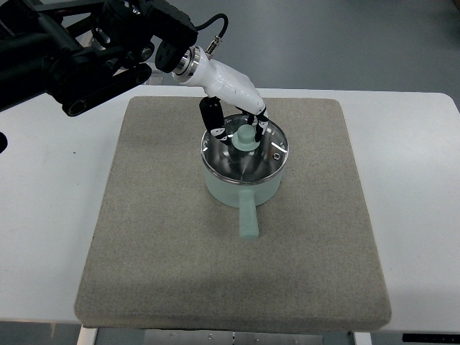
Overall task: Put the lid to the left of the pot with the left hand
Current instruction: 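Close the left hand fingers around the lid knob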
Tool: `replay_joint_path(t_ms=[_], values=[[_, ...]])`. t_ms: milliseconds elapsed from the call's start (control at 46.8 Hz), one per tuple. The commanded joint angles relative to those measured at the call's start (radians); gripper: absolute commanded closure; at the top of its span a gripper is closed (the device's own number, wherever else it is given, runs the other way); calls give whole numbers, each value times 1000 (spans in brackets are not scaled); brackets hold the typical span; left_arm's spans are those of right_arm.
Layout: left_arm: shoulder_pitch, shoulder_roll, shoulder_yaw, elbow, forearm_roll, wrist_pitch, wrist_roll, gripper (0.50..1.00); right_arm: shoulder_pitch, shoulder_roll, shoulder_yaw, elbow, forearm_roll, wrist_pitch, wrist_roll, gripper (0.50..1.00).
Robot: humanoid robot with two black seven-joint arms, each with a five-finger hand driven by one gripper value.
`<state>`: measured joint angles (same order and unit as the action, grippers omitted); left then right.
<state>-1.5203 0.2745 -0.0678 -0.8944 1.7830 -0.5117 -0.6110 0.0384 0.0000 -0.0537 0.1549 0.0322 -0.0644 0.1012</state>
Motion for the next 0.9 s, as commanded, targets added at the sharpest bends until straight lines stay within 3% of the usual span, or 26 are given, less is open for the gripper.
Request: replay_joint_path(t_ms=[0,128,321,363,876], values=[[0,0,0,0,1,1,0,832,0,0,0,0,0,0,0,579],[0,0,-1,0,1,2,0,838,0,0,0,0,0,0,0,579],[0,0,0,0,10,2,0,952,0,0,0,0,0,1,0,579],[2,0,0,0,13,2,0,998,0,0,0,0,0,0,0,579],[2,-1,0,0,22,2,0,1000,0,0,0,0,0,0,0,579]])
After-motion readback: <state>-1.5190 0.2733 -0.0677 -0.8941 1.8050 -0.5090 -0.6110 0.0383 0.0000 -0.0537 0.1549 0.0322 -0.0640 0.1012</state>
